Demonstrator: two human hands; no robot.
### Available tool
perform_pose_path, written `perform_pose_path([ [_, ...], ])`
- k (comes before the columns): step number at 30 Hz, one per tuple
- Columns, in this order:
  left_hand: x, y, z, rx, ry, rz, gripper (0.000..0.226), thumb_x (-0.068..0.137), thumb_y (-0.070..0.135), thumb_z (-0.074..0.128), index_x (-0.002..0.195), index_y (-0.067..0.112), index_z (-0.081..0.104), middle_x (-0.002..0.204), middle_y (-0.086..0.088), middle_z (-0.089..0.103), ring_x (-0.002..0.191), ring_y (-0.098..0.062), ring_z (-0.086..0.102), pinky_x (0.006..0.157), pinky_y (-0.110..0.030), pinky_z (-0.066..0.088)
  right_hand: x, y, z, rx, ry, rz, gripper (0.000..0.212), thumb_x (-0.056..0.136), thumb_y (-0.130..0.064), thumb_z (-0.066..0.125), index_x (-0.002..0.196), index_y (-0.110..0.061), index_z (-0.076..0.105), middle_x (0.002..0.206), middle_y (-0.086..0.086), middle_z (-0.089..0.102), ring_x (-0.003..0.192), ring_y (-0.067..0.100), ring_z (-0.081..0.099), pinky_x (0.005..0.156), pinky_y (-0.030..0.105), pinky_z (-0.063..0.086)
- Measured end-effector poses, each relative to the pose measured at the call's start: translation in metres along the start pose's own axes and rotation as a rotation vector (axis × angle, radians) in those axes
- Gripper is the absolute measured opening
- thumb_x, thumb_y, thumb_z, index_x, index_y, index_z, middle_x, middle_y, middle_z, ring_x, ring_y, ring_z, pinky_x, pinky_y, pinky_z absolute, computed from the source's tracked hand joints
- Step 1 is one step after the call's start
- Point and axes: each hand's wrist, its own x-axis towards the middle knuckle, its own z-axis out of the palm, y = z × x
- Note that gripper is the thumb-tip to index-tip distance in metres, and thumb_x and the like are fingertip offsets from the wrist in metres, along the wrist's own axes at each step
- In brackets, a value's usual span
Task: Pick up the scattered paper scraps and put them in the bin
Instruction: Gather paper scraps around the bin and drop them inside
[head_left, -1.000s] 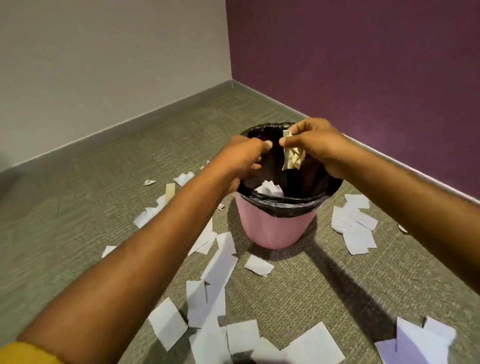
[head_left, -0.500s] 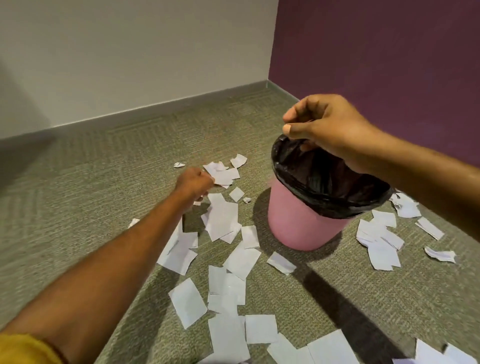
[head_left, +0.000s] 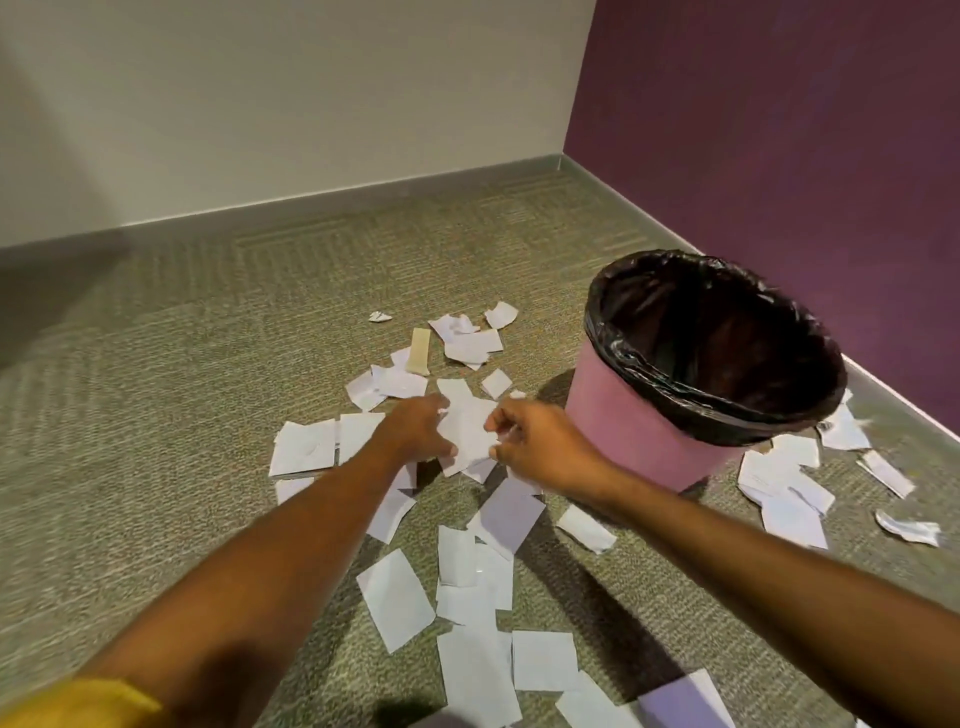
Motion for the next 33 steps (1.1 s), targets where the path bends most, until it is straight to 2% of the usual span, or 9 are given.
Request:
perform_pose_path([
  [4,0.009,0.004,0.017,0.036,0.022,0.004,0.095,0.082,0.040,0.092,0.158,0.009,0.044,0.156,-0.016,0.053,0.144,-0.035,0.049,0.109,-0.041,0.045,0.005,0.060,0.026,-0.213,-0.027,0.097,0.042,0.097,-0.011,0.075,0.138,-0.015,0.065,0.136,0.004,0.067,0.119,0.021,0.065,0.093,0.034,0.057],
  [10,0.013,0.006,0.036,0.180,0.128,0.003,0.090,0.066,0.047,0.099,0.132,0.012,0.050,0.129,-0.014,0.060,0.128,-0.036,0.055,0.094,-0.046,0.051,0.019,0.090,0.046,-0.313,-0.052,0.120,0.056,0.096,-0.015,0.077,0.146,-0.009,0.051,0.145,0.006,0.057,0.134,0.029,0.056,0.109,0.046,0.052],
  [14,0.015,0.009,0.038,0.204,0.152,-0.016,0.090,0.067,0.040,0.101,0.135,0.010,0.050,0.128,-0.017,0.059,0.125,-0.039,0.057,0.094,-0.048,0.053,0.029,0.094,0.059,-0.489,-0.021,0.039,0.054,0.096,-0.017,0.076,0.144,-0.012,0.052,0.141,0.007,0.058,0.130,0.031,0.054,0.106,0.044,0.052],
  [18,0.019,-0.002,0.037,0.059,0.245,0.008,0.053,0.094,0.014,0.076,0.143,0.007,0.056,0.132,-0.021,0.060,0.128,-0.041,0.058,0.098,-0.046,0.050,0.030,0.094,0.064,-0.507,0.031,0.024,0.044,0.092,-0.008,0.077,0.132,-0.011,0.058,0.134,0.011,0.055,0.110,0.027,0.064,0.090,0.036,0.059],
  [22,0.023,-0.013,0.022,-0.073,0.305,-0.018,0.036,0.101,0.003,0.058,0.136,0.001,0.064,0.127,-0.024,0.066,0.122,-0.042,0.062,0.094,-0.042,0.049,0.028,0.096,0.062,-0.394,0.069,0.023,0.029,0.095,0.002,0.070,0.121,-0.009,0.063,0.124,0.006,0.053,0.083,0.021,0.063,0.068,0.026,0.053],
  [24,0.019,-0.012,0.012,-0.117,0.294,-0.028,0.030,0.101,0.000,0.056,0.129,-0.002,0.067,0.124,-0.026,0.069,0.118,-0.042,0.064,0.086,-0.035,0.045,0.027,0.094,0.057,-0.299,0.094,0.029,0.024,0.097,0.004,0.067,0.116,-0.009,0.064,0.117,0.001,0.053,0.081,0.016,0.059,0.062,0.022,0.050],
  [26,0.015,-0.011,0.007,-0.175,0.244,-0.022,0.028,0.102,-0.001,0.055,0.126,-0.002,0.070,0.122,-0.025,0.072,0.117,-0.042,0.066,0.081,-0.031,0.044,0.029,0.089,0.051,-0.233,0.100,0.037,0.018,0.098,0.003,0.065,0.109,-0.012,0.064,0.112,0.001,0.059,0.085,0.018,0.064,0.061,0.029,0.056],
  [30,0.007,-0.008,0.016,-0.164,0.102,0.051,0.014,0.098,0.004,0.068,0.109,0.005,0.076,0.106,-0.009,0.072,0.111,-0.033,0.070,0.084,-0.028,0.050,0.027,0.077,0.039,-0.099,-0.070,0.080,0.012,0.097,-0.005,0.073,0.102,-0.014,0.067,0.096,-0.003,0.067,0.082,0.020,0.070,0.047,0.021,0.049],
  [33,0.005,0.003,0.024,-0.005,0.053,0.135,0.025,0.093,0.017,0.081,0.116,0.009,0.075,0.120,-0.012,0.067,0.117,-0.030,0.064,0.101,-0.044,0.053,0.020,0.071,0.042,-0.225,-0.231,0.021,0.017,0.091,-0.013,0.084,0.104,-0.015,0.074,0.098,-0.005,0.068,0.090,0.020,0.070,0.061,0.025,0.049],
])
